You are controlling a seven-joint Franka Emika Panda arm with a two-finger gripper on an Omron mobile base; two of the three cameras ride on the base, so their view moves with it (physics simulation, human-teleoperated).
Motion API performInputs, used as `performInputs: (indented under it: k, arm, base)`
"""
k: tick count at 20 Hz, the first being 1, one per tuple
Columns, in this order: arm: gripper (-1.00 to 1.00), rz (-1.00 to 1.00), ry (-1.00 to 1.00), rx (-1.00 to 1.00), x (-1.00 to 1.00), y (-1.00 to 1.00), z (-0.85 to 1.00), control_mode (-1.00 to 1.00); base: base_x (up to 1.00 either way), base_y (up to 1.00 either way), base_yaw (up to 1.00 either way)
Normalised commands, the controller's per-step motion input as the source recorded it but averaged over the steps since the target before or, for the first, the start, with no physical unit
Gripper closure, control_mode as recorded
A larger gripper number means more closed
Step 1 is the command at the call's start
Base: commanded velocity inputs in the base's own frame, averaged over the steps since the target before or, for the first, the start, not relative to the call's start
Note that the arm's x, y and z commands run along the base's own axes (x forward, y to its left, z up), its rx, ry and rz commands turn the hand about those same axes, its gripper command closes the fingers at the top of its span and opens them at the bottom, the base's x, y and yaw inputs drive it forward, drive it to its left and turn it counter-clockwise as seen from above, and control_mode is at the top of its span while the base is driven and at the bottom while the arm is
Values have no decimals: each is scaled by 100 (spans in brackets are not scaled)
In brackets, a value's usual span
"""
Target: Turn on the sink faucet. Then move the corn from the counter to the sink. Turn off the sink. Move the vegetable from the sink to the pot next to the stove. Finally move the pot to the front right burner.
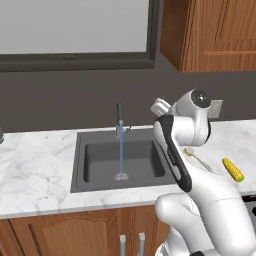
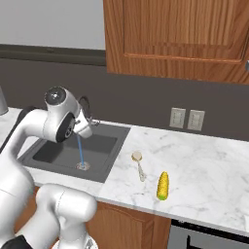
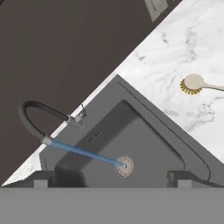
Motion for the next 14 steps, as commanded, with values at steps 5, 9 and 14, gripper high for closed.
performInputs:
  k: [5,9,14]
  arm:
    - [-100,0,17,-8,-51,-51,-88,-100]
    - [-100,0,18,-1,-50,-72,-67,-100]
    - [-100,0,19,-3,-37,-72,-54,-100]
  base:
    - [0,0,0]
    - [0,0,0]
    - [0,0,0]
